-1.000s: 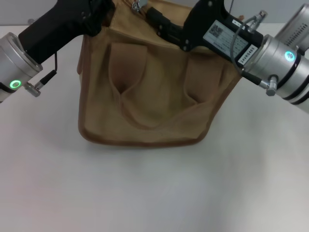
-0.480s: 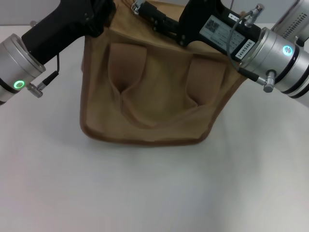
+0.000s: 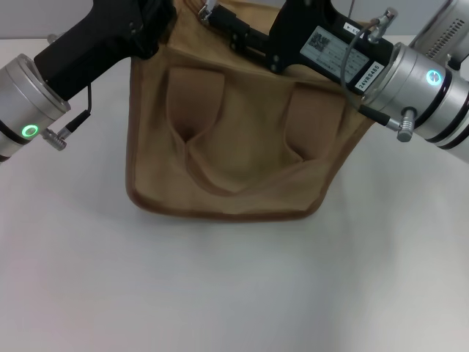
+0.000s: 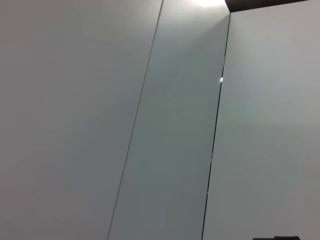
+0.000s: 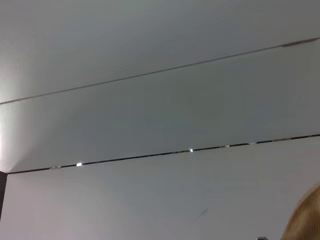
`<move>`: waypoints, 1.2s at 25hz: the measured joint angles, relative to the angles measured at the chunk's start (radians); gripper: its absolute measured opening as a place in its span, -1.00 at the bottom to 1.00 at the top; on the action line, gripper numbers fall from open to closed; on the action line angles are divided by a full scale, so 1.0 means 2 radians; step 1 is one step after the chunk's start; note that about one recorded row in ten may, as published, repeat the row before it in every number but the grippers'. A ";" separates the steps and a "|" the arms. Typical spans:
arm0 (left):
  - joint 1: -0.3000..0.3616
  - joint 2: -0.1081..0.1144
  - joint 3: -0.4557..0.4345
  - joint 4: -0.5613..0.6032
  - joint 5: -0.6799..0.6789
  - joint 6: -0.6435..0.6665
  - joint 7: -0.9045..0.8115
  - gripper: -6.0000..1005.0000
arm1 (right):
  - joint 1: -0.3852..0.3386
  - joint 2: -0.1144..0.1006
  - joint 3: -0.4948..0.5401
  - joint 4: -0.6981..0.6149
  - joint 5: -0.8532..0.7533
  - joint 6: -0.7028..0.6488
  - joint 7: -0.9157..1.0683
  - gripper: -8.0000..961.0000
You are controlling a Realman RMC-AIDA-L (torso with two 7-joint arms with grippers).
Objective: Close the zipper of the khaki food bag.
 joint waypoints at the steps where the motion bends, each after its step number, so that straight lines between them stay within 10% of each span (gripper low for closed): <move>1: 0.000 0.000 0.000 0.000 0.000 0.000 0.000 -0.94 | 0.000 0.000 0.000 0.000 0.001 0.001 -0.002 0.53; 15: 0.002 0.000 -0.001 -0.001 0.001 -0.001 0.000 -0.94 | 0.008 0.000 -0.020 -0.013 -0.001 0.028 -0.005 -0.16; 30: 0.003 0.000 -0.002 -0.002 0.001 0.000 -0.003 -0.93 | 0.000 0.000 -0.050 -0.053 -0.001 0.028 -0.055 -0.16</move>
